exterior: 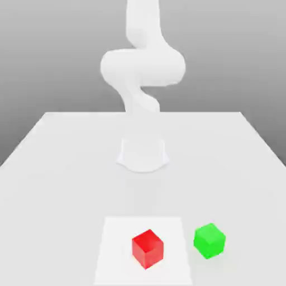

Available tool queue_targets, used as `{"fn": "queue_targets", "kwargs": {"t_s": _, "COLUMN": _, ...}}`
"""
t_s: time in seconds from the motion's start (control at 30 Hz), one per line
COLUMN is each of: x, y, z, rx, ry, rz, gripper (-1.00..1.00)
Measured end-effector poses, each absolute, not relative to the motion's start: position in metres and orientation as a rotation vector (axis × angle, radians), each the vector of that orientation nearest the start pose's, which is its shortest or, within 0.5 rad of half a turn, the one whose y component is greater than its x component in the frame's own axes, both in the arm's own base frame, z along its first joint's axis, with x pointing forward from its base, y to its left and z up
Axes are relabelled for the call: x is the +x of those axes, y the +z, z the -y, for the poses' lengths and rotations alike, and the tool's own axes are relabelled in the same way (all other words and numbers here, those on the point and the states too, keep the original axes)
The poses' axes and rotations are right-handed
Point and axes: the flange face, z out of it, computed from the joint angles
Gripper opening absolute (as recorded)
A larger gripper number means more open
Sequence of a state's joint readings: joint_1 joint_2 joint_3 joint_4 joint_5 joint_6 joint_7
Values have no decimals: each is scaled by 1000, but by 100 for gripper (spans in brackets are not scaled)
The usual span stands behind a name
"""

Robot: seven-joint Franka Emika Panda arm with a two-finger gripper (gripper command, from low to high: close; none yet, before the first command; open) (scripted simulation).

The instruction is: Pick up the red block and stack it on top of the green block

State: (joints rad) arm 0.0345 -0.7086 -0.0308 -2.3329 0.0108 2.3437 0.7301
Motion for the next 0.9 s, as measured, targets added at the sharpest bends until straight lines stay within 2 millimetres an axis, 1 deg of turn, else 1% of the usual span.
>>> {"fn": "queue_targets", "kwargs": {"t_s": 0.07, "x": 407, "y": 625, "z": 2, "rx": -2596, "ry": -849, "rz": -910, "gripper": 0}}
{"fn": "queue_targets", "kwargs": {"t_s": 0.17, "x": 437, "y": 564, "z": 0, "rx": -2693, "ry": -729, "rz": -825, "gripper": 0}}
{"fn": "queue_targets", "kwargs": {"t_s": 0.27, "x": 457, "y": 501, "z": -4, "rx": -2782, "ry": -608, "rz": -737, "gripper": 0}}
{"fn": "queue_targets", "kwargs": {"t_s": 0.37, "x": 468, "y": 438, "z": -8, "rx": -2866, "ry": -487, "rz": -644, "gripper": 0}}
{"fn": "queue_targets", "kwargs": {"t_s": 0.43, "x": 470, "y": 396, "z": -11, "rx": -2918, "ry": -405, "rz": -579, "gripper": 0}}
{"fn": "queue_targets", "kwargs": {"t_s": 0.53, "x": 466, "y": 334, "z": -13, "rx": -2992, "ry": -281, "rz": -479, "gripper": 0}}
{"fn": "queue_targets", "kwargs": {"t_s": 0.6, "x": 459, "y": 294, "z": -14, "rx": -3039, "ry": -197, "rz": -407, "gripper": 0}}
{"fn": "queue_targets", "kwargs": {"t_s": 0.7, "x": 442, "y": 238, "z": -13, "rx": -3103, "ry": -69, "rz": -298, "gripper": 0}}
{"fn": "queue_targets", "kwargs": {"t_s": 0.77, "x": 435, "y": 208, "z": -11, "rx": -3126, "ry": -19, "rz": -254, "gripper": 0}}
{"fn": "queue_targets", "kwargs": {"t_s": 0.9, "x": 432, "y": 160, "z": -11, "rx": -3134, "ry": -3, "rz": -240, "gripper": 0}}
